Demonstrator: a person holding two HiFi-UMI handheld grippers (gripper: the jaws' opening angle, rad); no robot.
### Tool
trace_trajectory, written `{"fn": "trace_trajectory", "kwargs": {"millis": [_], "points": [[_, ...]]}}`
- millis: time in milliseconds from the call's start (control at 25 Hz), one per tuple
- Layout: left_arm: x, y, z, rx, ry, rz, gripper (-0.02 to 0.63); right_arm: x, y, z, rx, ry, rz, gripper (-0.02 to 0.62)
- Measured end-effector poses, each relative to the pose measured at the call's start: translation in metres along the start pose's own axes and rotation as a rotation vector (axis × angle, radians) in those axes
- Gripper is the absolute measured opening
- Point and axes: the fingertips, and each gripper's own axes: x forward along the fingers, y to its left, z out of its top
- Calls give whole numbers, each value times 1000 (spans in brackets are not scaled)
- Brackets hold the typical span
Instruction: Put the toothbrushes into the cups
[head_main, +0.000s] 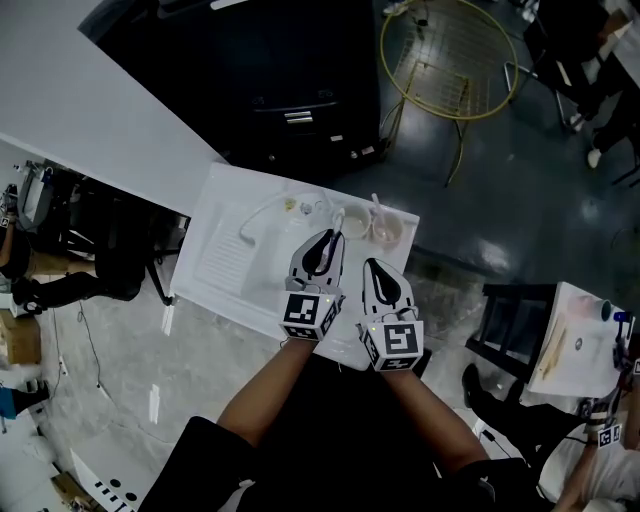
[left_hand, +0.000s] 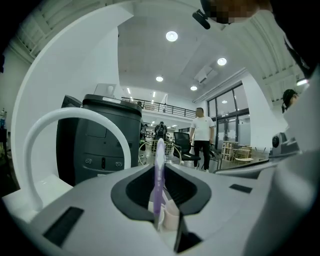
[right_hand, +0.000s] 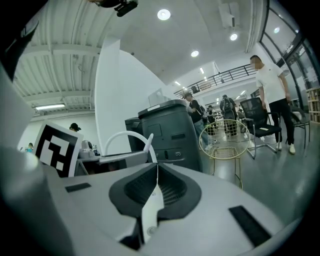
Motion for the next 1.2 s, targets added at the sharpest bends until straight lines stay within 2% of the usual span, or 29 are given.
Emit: {"fn": "trace_trajectory", "kwargs": {"millis": [560, 880, 1200], "points": [[64, 11, -17, -28, 6, -64, 72, 42, -42, 0, 6, 24, -75, 20], [90, 6, -33, -12, 31, -117, 72, 64, -52, -8, 23, 55, -89, 20], [110, 3, -44, -4, 16, -164, 72, 73, -62, -20, 24, 75, -107, 20]]}}
